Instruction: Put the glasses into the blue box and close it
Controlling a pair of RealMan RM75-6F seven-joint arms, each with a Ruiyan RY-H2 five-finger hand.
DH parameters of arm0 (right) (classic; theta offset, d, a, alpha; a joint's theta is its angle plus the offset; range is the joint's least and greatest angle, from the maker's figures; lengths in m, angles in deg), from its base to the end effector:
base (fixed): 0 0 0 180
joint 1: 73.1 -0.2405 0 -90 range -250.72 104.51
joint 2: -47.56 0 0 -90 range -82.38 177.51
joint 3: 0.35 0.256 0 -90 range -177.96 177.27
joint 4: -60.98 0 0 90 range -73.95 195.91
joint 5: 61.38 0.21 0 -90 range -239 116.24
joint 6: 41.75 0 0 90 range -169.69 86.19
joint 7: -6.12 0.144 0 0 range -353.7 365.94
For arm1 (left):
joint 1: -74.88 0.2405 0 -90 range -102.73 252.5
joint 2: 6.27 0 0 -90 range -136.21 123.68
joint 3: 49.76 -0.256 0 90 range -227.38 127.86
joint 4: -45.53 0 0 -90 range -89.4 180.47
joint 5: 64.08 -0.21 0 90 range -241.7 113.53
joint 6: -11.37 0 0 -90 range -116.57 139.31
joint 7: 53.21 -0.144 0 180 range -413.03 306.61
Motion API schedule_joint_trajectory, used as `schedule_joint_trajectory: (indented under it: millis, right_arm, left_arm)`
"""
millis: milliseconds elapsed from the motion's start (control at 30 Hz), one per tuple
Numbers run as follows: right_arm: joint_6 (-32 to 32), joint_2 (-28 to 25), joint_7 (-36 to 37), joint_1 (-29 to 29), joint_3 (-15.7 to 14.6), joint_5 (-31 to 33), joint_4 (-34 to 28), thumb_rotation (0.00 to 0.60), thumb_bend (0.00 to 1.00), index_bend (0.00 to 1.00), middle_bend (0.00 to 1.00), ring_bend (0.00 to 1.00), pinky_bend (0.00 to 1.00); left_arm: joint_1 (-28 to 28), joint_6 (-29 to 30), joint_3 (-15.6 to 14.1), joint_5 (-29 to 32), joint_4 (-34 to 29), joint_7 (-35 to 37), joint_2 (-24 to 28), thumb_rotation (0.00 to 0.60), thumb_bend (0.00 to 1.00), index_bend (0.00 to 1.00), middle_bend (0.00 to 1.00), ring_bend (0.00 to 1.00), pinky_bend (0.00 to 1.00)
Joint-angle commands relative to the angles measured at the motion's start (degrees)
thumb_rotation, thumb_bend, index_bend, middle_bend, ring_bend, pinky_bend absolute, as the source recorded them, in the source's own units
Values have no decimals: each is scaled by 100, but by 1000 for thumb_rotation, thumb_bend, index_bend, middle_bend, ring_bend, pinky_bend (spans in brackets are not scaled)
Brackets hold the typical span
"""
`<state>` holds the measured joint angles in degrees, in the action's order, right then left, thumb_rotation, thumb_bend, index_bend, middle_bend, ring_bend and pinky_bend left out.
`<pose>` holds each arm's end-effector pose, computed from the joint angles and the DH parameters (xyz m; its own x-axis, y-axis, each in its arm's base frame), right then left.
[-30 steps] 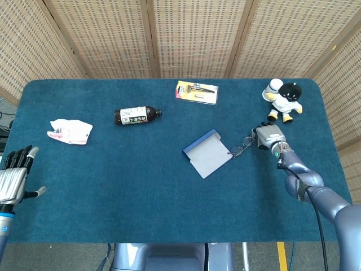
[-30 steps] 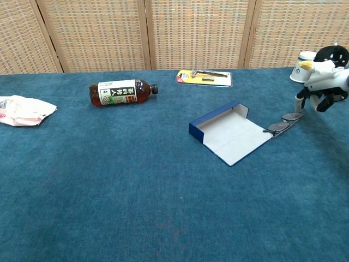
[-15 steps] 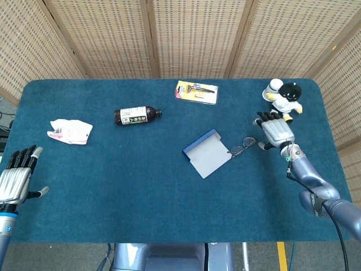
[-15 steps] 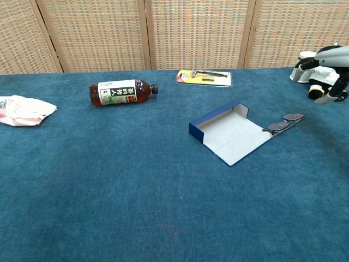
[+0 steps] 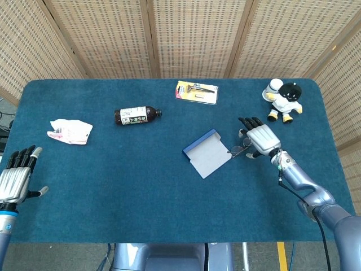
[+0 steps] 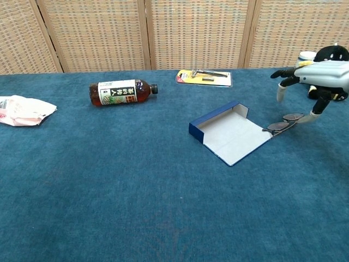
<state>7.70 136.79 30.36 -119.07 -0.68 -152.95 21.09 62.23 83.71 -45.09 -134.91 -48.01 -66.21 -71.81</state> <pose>-0.2625 -0.4273 0.0494 0.6379 -0.2150 0.7395 -0.7429 -0.4247 0.5174 -0.3194 0.2254 0.1360 0.4994 0.1706 0.8494 0.8517 0.0828 -0.5174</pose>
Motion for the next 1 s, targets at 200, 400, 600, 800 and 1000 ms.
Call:
schedule_joint_trajectory:
  millis: [200, 400, 600, 800, 1000]
  right_arm:
    - [40, 541, 197, -71, -156, -146, 779, 600, 258, 388, 56, 0, 68]
    - [-12, 780, 201, -84, -260, -202, 1215, 600, 359, 404, 59, 0, 71]
    - [71, 910, 240, -82, -361, -292, 1461, 600, 363, 420, 69, 0, 82]
    - [91, 959, 224, -81, -425, -338, 1598, 600, 363, 420, 69, 0, 82]
    - [88, 1052, 227, -48, -500, -375, 1791, 600, 376, 420, 69, 0, 86]
  left_arm:
    - [-7, -6, 6, 41, 13, 4, -7, 600, 0, 0, 0, 0, 0]
    - [-15, -19, 4, 57, 24, 23, -7, 600, 0, 0, 0, 0, 0]
    - [-23, -32, 0, 65, 26, 29, -6, 600, 0, 0, 0, 0, 0]
    - [-30, -45, -3, 79, 26, 29, -2, 600, 0, 0, 0, 0, 0]
    - [-39, -67, -9, 96, 31, 35, -5, 600, 0, 0, 0, 0, 0]
